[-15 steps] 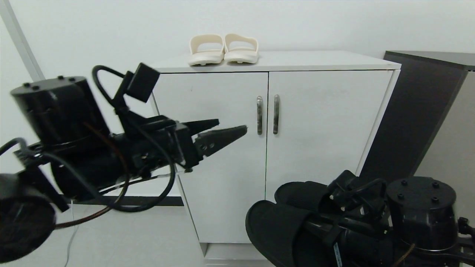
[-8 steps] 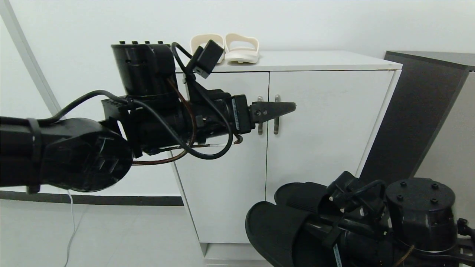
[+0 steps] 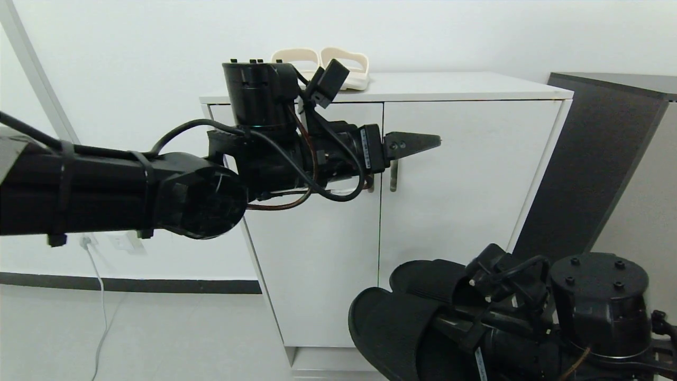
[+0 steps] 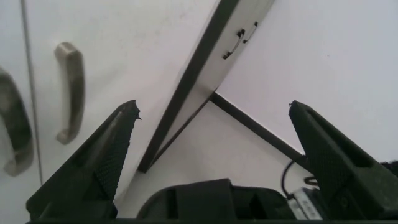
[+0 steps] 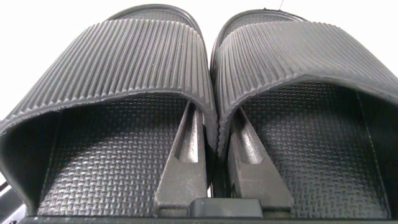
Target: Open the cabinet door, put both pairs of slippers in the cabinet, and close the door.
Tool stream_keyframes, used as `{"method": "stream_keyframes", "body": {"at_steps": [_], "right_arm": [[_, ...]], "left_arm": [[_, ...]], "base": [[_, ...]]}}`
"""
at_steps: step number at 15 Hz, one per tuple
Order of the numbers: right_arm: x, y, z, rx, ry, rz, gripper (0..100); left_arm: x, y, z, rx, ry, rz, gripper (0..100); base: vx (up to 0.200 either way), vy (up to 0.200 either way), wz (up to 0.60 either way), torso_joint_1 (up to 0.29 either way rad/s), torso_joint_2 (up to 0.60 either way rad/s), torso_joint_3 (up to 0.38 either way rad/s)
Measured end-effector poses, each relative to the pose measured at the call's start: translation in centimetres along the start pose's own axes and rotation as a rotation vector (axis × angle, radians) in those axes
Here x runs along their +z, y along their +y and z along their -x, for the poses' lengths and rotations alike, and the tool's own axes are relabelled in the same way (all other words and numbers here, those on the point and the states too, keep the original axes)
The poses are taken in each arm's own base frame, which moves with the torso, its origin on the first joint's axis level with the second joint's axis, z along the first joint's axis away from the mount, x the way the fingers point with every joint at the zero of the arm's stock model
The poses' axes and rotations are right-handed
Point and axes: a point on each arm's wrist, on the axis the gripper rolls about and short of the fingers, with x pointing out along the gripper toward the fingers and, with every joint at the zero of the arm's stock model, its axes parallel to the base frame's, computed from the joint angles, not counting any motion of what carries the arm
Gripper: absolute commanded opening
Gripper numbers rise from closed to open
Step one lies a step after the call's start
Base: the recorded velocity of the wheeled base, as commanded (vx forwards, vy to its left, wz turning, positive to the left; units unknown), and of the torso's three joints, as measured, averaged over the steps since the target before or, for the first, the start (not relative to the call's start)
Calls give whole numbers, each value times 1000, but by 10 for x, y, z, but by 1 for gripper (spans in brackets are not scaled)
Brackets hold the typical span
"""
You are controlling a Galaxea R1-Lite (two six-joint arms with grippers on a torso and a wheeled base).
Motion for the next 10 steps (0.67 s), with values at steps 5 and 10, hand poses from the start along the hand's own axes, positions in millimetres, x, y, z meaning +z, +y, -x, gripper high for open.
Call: {"method": "stream_keyframes", "body": {"at_steps": [5,10], "right_arm": [[-1,0,0,-1,1,0,0],[-1,0,0,-2,5,0,0]], "left_arm": [[-4,24,-15,101,-12,15,100],[-8,39,-25,155,-10,26,100]], "base": [[0,0,0,0,0,0],[0,0,0,0,0,0]]}}
